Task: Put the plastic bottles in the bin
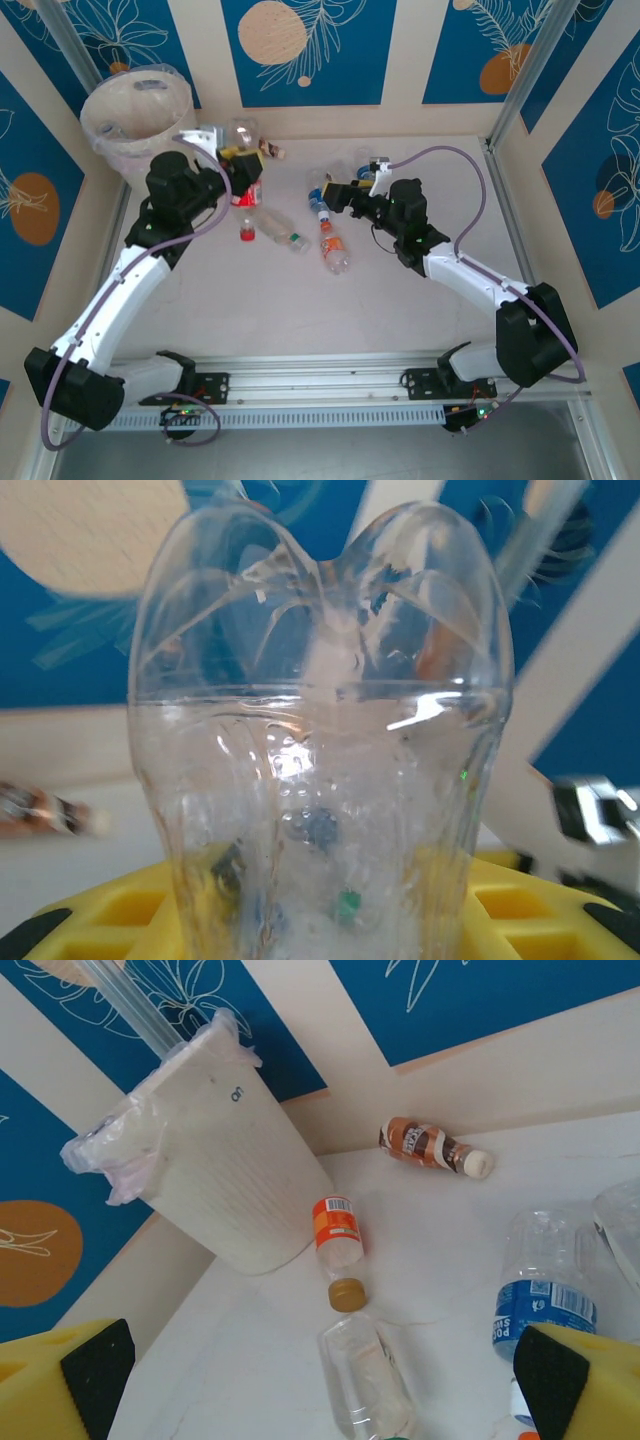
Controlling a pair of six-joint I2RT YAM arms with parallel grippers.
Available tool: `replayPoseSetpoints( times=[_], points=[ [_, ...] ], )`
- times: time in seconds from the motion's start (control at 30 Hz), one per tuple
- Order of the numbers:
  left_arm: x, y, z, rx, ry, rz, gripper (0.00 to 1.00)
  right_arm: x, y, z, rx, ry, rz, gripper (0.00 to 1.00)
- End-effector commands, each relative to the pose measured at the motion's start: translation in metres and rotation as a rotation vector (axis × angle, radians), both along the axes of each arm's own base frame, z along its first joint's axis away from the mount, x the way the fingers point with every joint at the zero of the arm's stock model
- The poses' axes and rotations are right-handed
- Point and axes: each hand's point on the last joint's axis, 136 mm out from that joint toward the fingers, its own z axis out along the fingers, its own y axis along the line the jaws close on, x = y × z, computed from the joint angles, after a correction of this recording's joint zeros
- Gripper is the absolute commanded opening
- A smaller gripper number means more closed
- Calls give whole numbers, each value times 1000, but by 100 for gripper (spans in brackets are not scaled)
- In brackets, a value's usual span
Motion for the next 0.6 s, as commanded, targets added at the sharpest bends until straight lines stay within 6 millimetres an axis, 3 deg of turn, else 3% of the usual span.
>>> replayPoseSetpoints(
  times=[0.0,0.2,0.33,0.5,0.57],
  points=[
    [32,37,50,22,-148,264,42,-11,-2,44,16,-116,7,100],
    [58,56,103,59,-300,410,42,-19,-13,53,-18,-145,-30,100],
    [78,80,116,107,-348,509,42,-21,-16,52,-34,-121,-39,99],
    [93,126,135,38,-399,631,43,-32,-11,52,-50,-132,14,100],
    [101,133,139,44,-418,646,43,-35,-10,49,-56,-139,17,99]
  ],
)
